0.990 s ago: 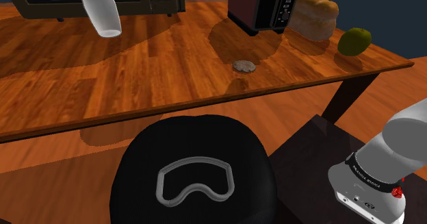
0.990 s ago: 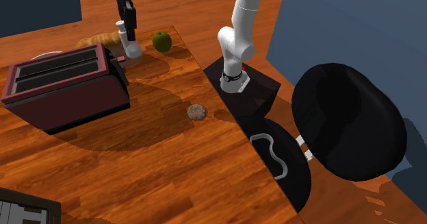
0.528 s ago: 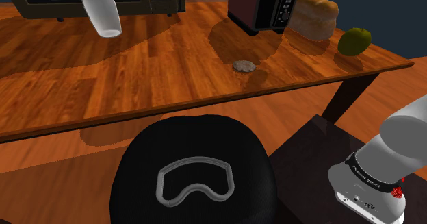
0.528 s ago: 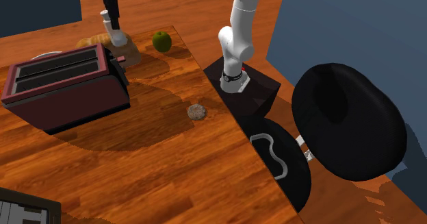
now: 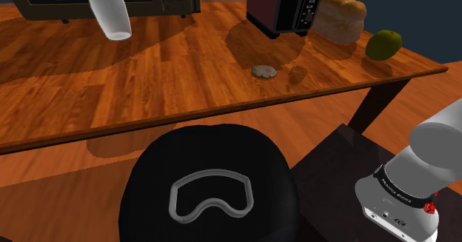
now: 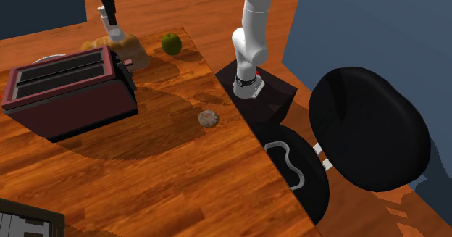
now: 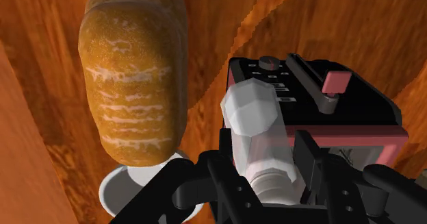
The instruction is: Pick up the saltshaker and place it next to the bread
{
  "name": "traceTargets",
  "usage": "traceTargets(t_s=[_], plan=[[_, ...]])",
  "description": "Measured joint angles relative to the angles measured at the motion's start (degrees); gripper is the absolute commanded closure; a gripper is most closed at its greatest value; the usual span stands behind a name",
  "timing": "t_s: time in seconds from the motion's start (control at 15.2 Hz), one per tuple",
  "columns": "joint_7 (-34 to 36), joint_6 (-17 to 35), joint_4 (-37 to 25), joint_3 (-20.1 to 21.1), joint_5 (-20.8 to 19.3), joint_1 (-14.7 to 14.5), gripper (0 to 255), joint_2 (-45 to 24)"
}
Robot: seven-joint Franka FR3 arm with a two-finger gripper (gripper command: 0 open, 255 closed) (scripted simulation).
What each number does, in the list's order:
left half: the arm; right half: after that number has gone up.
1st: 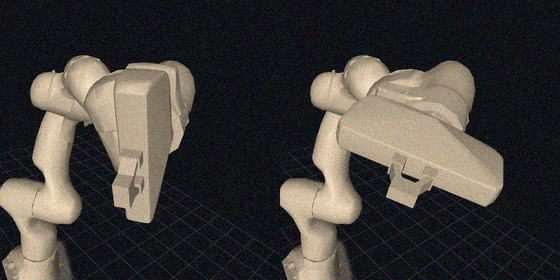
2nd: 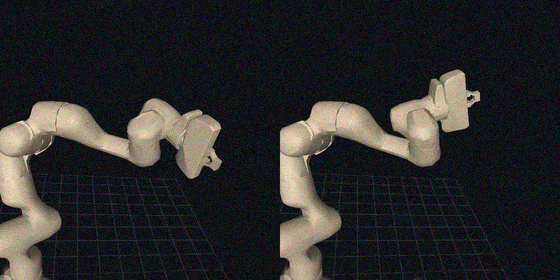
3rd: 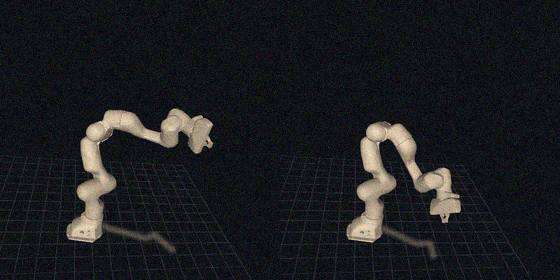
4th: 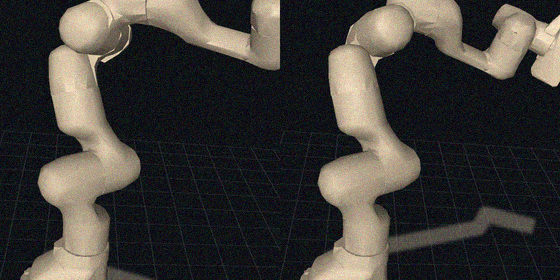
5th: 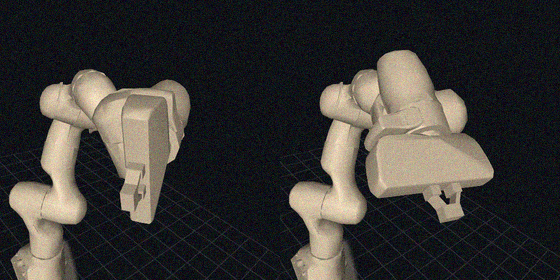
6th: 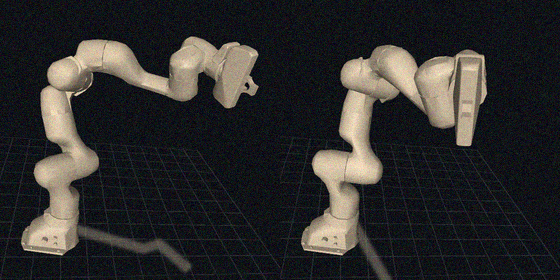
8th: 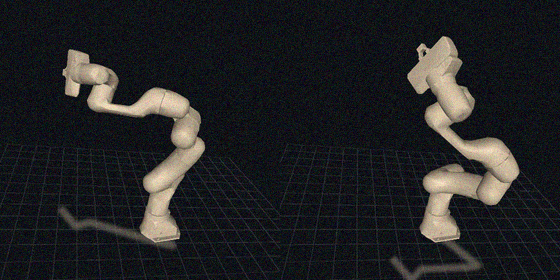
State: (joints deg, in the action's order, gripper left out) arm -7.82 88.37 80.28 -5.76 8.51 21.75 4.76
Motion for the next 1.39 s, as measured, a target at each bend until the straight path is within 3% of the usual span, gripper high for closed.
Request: traceTargets(t_s=[1.39], plan=[[-1.97, 17.69, 24.15, 0.53, -0.36, -0.12, 255, 6.4]])
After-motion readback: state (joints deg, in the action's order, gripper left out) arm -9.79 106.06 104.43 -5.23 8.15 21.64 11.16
